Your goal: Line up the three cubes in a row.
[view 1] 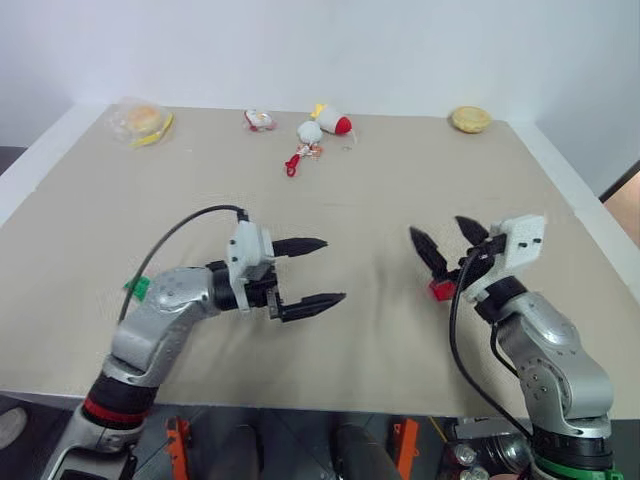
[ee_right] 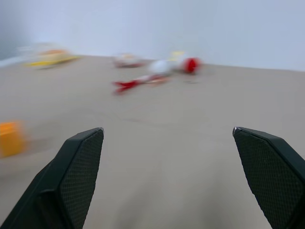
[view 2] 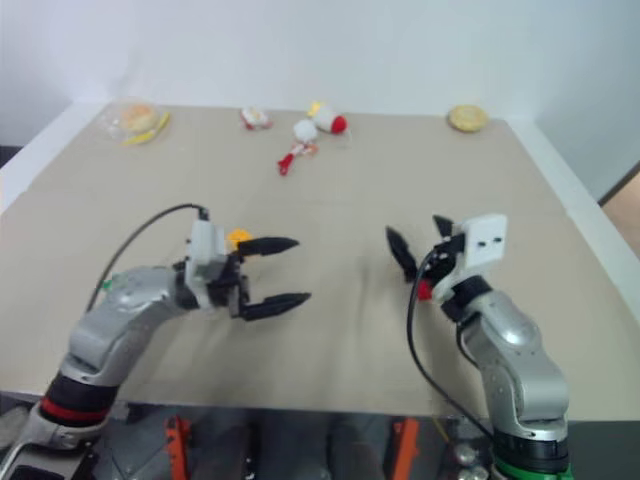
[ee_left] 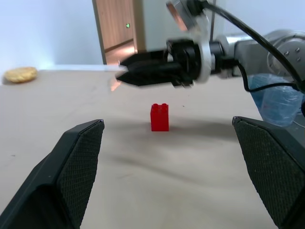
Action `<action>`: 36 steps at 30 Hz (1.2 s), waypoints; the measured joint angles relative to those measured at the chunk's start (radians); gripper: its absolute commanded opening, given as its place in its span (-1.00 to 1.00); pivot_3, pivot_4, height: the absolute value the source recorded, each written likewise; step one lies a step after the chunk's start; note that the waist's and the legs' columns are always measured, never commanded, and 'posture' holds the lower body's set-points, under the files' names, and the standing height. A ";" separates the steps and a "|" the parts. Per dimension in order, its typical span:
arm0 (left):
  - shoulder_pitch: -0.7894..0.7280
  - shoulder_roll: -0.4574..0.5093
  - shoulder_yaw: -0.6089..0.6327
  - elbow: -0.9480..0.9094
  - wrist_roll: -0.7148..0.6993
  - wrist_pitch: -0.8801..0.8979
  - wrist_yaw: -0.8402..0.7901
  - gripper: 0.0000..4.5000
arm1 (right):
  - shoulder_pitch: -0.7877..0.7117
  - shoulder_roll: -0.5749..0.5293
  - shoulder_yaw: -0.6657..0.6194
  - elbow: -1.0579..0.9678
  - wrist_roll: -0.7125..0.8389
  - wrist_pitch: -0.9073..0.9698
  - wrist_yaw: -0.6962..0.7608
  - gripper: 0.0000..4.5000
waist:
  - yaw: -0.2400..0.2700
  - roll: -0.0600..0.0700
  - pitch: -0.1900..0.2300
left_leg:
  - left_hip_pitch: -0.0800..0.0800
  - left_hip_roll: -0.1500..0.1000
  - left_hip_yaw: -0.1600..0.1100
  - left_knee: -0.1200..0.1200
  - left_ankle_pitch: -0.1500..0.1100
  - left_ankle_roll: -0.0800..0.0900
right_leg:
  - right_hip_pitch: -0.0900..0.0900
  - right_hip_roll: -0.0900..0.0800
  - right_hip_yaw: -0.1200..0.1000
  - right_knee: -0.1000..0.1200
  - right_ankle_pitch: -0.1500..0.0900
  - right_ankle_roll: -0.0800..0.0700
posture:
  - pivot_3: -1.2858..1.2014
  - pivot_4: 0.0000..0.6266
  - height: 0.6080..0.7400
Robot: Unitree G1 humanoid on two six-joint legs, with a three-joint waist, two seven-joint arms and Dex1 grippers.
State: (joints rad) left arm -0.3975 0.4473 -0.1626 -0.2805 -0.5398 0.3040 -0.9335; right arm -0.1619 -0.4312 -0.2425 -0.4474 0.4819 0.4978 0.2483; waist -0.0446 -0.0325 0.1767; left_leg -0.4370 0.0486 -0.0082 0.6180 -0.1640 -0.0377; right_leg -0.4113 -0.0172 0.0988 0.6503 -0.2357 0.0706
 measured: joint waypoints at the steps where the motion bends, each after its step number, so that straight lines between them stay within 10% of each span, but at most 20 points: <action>1: -0.007 -0.012 0.000 0.012 0.003 0.000 0.004 0.98 | 0.003 -0.001 -0.005 0.000 -0.011 0.008 -0.013 1.00 | 0.000 0.000 0.000 | 0.000 0.000 0.000 0.000 0.000 0.000 | 0.000 0.000 0.000 0.000 0.000 0.000 | 0.03 -0.52 0.96; 19: -0.079 -0.112 -0.041 0.111 0.051 -0.043 -0.065 0.98 | 0.099 0.068 0.007 0.140 -0.096 0.119 -0.081 1.00 | -0.002 0.002 -0.001 | 0.001 0.000 0.000 0.004 0.002 0.004 | 0.002 0.000 0.002 0.000 0.001 -0.004 | 0.03 -0.52 0.96; 29: -0.079 -0.122 -0.041 0.120 0.062 -0.047 -0.077 1.00 | 0.075 0.094 0.007 0.160 -0.115 0.107 -0.086 -0.42 | -0.002 0.002 -0.001 | 0.001 0.000 0.000 0.004 0.002 0.004 | 0.002 0.000 0.002 0.000 0.001 -0.003 | 0.03 -0.52 0.96; 36: -0.068 -0.078 -0.041 0.126 0.071 -0.065 -0.131 1.00 | 0.103 -0.047 0.028 0.083 -0.025 0.071 0.185 -0.43 | -0.003 0.005 0.001 | 0.001 0.000 0.001 0.003 0.002 0.004 | 0.002 0.001 0.003 0.000 0.001 -0.003 | 0.03 -0.52 0.96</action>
State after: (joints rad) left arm -0.4650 0.3693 -0.2037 -0.1545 -0.4686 0.2394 -1.0641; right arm -0.0594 -0.4782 -0.2143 -0.3648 0.4572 0.5685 0.4334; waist -0.0480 -0.0278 0.1773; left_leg -0.4357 0.0483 -0.0074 0.6212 -0.1621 -0.0336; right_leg -0.4090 -0.0167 0.1014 0.6503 -0.2351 0.0678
